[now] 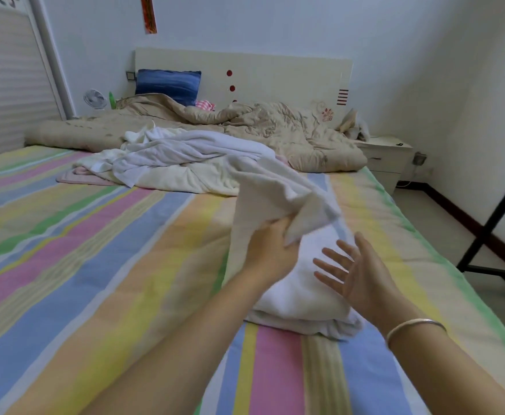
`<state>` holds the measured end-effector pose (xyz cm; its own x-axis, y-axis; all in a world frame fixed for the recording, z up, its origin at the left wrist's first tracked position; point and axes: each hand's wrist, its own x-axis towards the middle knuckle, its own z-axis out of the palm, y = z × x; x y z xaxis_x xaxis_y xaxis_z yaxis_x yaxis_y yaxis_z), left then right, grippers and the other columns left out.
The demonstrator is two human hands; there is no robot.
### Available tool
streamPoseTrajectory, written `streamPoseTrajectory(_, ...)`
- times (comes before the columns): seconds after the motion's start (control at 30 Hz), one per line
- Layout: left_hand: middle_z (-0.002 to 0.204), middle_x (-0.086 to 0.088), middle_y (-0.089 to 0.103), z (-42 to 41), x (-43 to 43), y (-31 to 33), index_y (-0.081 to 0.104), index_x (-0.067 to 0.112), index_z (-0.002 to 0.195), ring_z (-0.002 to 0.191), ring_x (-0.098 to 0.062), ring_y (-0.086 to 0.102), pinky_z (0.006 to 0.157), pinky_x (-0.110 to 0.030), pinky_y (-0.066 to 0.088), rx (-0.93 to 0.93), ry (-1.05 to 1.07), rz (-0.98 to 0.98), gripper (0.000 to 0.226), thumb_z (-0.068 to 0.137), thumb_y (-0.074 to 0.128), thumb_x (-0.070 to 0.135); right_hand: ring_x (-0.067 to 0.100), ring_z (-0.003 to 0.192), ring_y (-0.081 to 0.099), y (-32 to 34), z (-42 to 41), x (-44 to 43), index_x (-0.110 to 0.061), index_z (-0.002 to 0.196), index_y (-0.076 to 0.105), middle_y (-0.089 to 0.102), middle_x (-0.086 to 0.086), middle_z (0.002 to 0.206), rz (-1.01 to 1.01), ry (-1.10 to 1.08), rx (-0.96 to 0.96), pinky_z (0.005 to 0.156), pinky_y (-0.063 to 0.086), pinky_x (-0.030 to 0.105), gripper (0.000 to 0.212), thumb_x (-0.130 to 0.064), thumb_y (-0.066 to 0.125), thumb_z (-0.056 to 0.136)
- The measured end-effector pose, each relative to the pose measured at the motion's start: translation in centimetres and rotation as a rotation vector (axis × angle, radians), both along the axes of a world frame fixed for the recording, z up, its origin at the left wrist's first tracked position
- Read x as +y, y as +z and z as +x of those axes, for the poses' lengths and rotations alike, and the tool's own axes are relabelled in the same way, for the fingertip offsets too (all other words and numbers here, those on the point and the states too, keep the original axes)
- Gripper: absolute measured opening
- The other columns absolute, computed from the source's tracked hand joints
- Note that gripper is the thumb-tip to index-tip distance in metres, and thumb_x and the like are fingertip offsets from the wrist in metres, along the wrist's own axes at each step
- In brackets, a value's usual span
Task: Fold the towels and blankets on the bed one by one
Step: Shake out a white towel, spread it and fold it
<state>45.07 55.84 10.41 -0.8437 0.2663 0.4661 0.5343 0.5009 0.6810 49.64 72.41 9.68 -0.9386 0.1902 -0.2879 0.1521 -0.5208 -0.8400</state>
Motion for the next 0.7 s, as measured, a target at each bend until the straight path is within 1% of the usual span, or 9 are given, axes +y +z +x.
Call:
streamPoseTrajectory(0.1, 0.11, -0.004, 0.068, 1.3, 1.6, -1.8, 0.056, 0.037, 0.13, 0.102, -0.031, 0.06, 0.083, -0.041, 0.049, 0.063, -0.175, -0.446, 0.055, 0.077, 0.04, 0.029, 0.038, 0.12, 0.056, -0.6, 0.4, 3.3, -0.01, 0.142, 0.041, 0.055, 0.019, 0.132, -0.122, -0.018, -0.053, 0.092, 0.049, 0.047, 0.071, -0.061, 0.039, 0.094)
streamPoseTrajectory(0.17, 0.12, -0.005, 0.065, 1.8, 1.6, -3.3, 0.051, 0.037, 0.134, 0.11, -0.03, 0.058, 0.091, -0.042, 0.046, 0.065, -0.219, -0.635, 0.062, 0.076, 0.032, 0.036, 0.034, 0.106, 0.064, -1.3, 0.7, 4.9, -0.011, 0.148, 0.031, 0.055, 0.02, 0.13, -0.177, 0.005, -0.083, 0.078, 0.055, 0.042, 0.076, -0.063, 0.041, 0.092)
streamPoseTrajectory(0.23, 0.124, -0.004, 0.063, 1.6, 1.2, -4.5, 0.047, 0.038, 0.138, 0.112, -0.029, 0.057, 0.094, -0.042, 0.045, 0.062, -0.206, -0.651, 0.061, 0.078, 0.036, 0.035, 0.028, 0.081, 0.07, -1.7, 0.4, 5.6, -0.01, 0.149, 0.026, 0.057, 0.018, 0.126, -0.143, 0.033, -0.122, 0.057, 0.056, 0.033, 0.075, -0.056, 0.046, 0.093)
streamPoseTrajectory(0.3, 0.124, 0.0, 0.063, 1.3, 0.9, -5.0, 0.045, 0.04, 0.138, 0.112, -0.026, 0.058, 0.092, -0.042, 0.046, 0.073, -0.209, -0.615, 0.056, 0.081, 0.042, 0.036, 0.027, 0.082, 0.069, -1.7, -0.2, 5.5, -0.006, 0.146, 0.032, 0.062, 0.016, 0.121, 0.0, 0.083, -0.162, 0.06, 0.056, 0.034, 0.071, -0.051, 0.05, 0.094)
streamPoseTrajectory(0.37, 0.131, 0.004, 0.06, 1.2, 0.6, -5.3, 0.046, 0.038, 0.138, 0.117, -0.022, 0.056, 0.094, -0.041, 0.047, 0.065, -0.244, -0.58, 0.054, 0.084, 0.044, 0.037, 0.022, 0.07, 0.069, -1.2, -1.1, 5.2, -0.002, 0.133, 0.049, 0.071, 0.013, 0.097, 0.206, 0.151, -0.205, 0.057, 0.055, 0.033, 0.063, -0.05, 0.055, 0.092)
streamPoseTrajectory(0.43, 0.142, 0.006, 0.052, 1.1, 0.1, -5.3, 0.044, 0.033, 0.142, 0.128, -0.018, 0.049, 0.102, -0.038, 0.043, 0.03, -0.239, -0.567, 0.061, 0.082, 0.044, 0.04, 0.017, 0.049, 0.06, -0.5, -2.1, 4.6, -0.001, 0.114, 0.06, 0.064, 0.007, 0.068, 0.387, 0.167, -0.25, 0.046, 0.048, 0.029, 0.053, -0.047, 0.063, 0.089)
streamPoseTrajectory(0.53, 0.148, 0.006, 0.046, 1.0, -1.4, -5.3, 0.047, 0.028, 0.142, 0.134, -0.014, 0.043, 0.111, -0.036, 0.035, 0.077, -0.174, -0.562, 0.067, 0.077, 0.048, 0.043, 0.022, 0.066, 0.061, 0.0, -3.7, 3.4, -0.002, 0.096, 0.061, 0.062, 0.01, 0.079, 0.731, 0.113, -0.296, 0.057, 0.049, 0.032, 0.033, -0.028, 0.075, 0.082)
streamPoseTrajectory(0.6, 0.148, 0.007, 0.045, 1.1, -2.6, -5.3, 0.048, 0.029, 0.141, 0.134, -0.012, 0.043, 0.115, -0.037, 0.029, 0.144, -0.134, -0.563, 0.069, 0.074, 0.049, 0.046, 0.03, 0.083, 0.064, 0.3, -4.6, 2.6, -0.003, 0.088, 0.061, 0.064, 0.015, 0.091, 0.908, 0.089, -0.255, 0.07, 0.05, 0.035, 0.015, -0.013, 0.068, 0.081)
streamPoseTrajectory(0.7, 0.149, 0.008, 0.044, 1.2, -4.5, -5.7, 0.046, 0.031, 0.141, 0.135, -0.012, 0.042, 0.114, -0.038, 0.031, 0.18, -0.054, -0.564, 0.075, 0.068, 0.046, 0.05, 0.028, 0.083, 0.06, 1.1, -4.7, 2.3, -0.002, 0.084, 0.064, 0.063, 0.017, 0.091, 0.764, 0.047, -0.096, 0.073, 0.05, 0.038, 0.014, 0.001, 0.05, 0.082)
